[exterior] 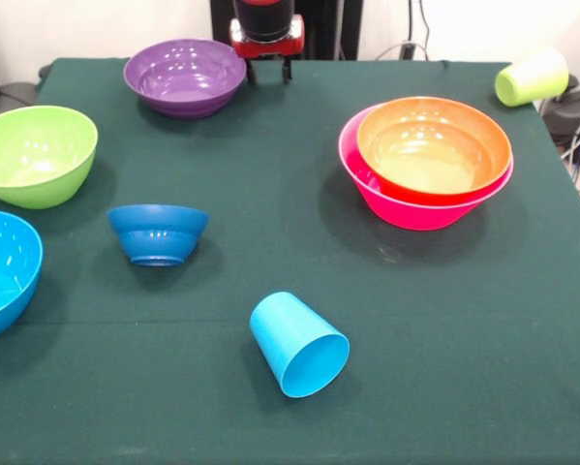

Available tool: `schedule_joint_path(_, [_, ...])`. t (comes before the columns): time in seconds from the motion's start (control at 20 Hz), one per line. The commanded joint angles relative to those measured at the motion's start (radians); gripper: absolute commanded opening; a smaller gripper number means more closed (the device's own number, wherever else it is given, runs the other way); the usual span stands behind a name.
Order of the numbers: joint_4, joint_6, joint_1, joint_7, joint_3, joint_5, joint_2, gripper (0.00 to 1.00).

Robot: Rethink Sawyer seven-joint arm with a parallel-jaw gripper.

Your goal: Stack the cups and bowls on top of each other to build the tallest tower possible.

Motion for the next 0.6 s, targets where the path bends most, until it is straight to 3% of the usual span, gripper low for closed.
schedule_joint_path(0.05, [-0.169, 0.058, -0.006, -0.157, 0.118, -0.061, 0.018, 1.0])
schedule_joint_path(0.6, [-0.097, 0.008, 0.078, -0.039, 0.089, -0.062, -0.015, 1.0])
